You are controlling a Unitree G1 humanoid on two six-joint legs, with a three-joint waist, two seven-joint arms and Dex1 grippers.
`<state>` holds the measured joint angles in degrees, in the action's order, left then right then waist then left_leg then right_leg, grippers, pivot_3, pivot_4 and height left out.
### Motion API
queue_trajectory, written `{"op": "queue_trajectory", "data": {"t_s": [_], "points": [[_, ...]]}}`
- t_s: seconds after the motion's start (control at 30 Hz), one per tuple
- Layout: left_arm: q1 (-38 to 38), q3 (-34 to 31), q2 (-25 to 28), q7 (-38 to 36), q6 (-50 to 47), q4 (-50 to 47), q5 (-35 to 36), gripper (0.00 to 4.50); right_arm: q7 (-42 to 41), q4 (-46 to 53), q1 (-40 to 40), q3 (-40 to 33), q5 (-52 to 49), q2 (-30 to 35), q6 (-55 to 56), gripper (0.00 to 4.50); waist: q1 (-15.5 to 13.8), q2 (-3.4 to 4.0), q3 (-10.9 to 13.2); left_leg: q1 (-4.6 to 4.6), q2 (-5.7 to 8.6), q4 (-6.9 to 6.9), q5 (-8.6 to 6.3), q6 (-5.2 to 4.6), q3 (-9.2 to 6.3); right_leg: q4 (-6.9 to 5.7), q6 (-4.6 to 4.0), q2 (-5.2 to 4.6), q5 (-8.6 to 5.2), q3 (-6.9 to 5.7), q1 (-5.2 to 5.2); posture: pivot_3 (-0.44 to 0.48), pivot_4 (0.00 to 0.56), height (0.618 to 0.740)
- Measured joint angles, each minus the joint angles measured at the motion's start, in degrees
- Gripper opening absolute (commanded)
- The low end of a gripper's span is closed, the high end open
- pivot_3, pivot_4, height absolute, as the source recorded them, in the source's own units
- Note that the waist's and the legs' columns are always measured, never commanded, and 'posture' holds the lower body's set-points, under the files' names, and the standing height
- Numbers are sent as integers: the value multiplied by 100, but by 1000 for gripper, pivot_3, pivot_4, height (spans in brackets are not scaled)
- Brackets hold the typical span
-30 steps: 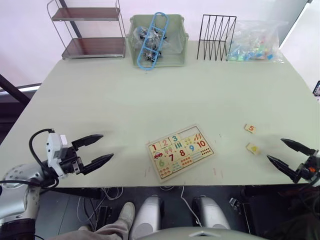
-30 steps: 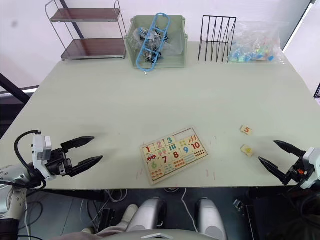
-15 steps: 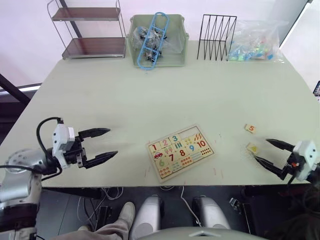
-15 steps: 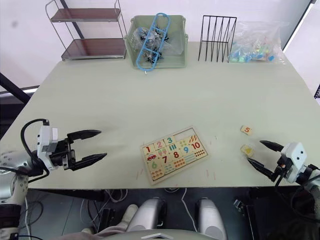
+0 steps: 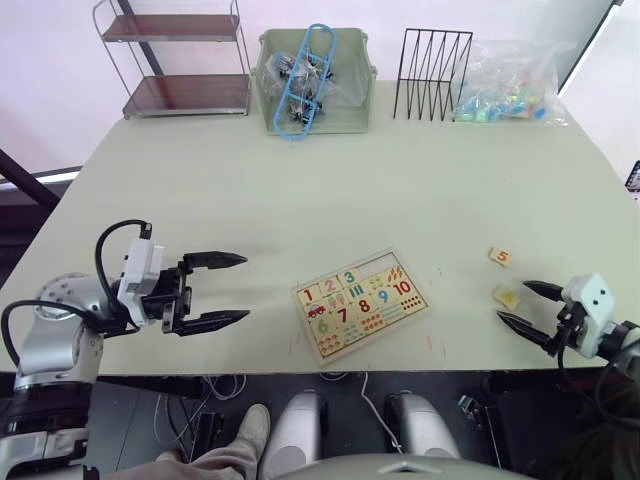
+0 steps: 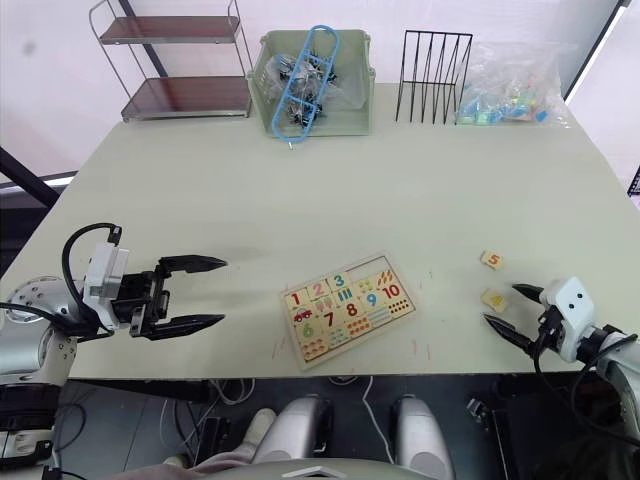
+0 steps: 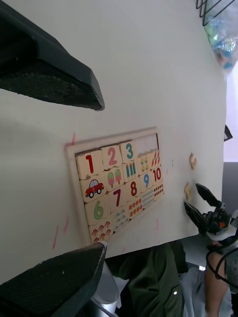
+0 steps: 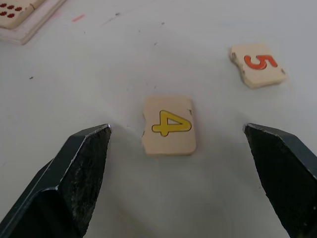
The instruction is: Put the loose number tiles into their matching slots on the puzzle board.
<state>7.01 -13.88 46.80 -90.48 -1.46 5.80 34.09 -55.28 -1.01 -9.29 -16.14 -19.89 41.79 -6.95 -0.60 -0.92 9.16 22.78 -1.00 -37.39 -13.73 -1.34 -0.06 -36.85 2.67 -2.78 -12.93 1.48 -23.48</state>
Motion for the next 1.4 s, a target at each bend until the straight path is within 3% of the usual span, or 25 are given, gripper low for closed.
{"op": "queue_trajectory", "data": {"t_s": [0.37,0.47,0.5,0.63,0.67,1.03,1.4], "points": [[-25,98,106,-6,-46,-16,225,4486,79,110,75,45,-59,-9,-391,4500,19,-2,0,0,0,0,0,0,-2,0,0,2,0,-2,0,0,150,740],[-65,99,135,-7,-23,-22,271,4500,62,107,66,71,1,-7,-312,2987,22,-2,0,0,-1,0,0,0,-2,0,0,2,0,-2,0,0,150,740],[-76,99,135,-7,-23,-29,279,4500,60,107,65,75,9,-8,-296,2777,22,-2,0,0,-1,0,0,0,-2,0,1,2,0,-1,0,0,150,740],[-154,99,134,-8,-17,-77,317,4500,49,120,67,119,17,-9,-238,1001,25,-3,-1,0,-1,0,0,0,-2,0,1,2,0,-1,0,0,150,740],[-161,98,132,-9,-8,-80,317,4500,51,125,74,123,31,-9,-201,851,26,-5,-2,-1,-1,0,0,0,-2,0,2,2,-1,-2,1,0,150,740],[-405,68,89,7,41,-290,339,4500,122,528,89,136,-59,117,-560,851,65,-3,0,0,-2,0,0,0,-2,0,1,2,-1,-1,0,0,150,740],[-1040,-280,-98,546,-12,-843,345,4500,-558,805,1070,363,-169,1041,-1121,851,144,-1,5,2,-4,0,0,0,-2,1,2,0,-1,0,-3,0,150,740]]}}
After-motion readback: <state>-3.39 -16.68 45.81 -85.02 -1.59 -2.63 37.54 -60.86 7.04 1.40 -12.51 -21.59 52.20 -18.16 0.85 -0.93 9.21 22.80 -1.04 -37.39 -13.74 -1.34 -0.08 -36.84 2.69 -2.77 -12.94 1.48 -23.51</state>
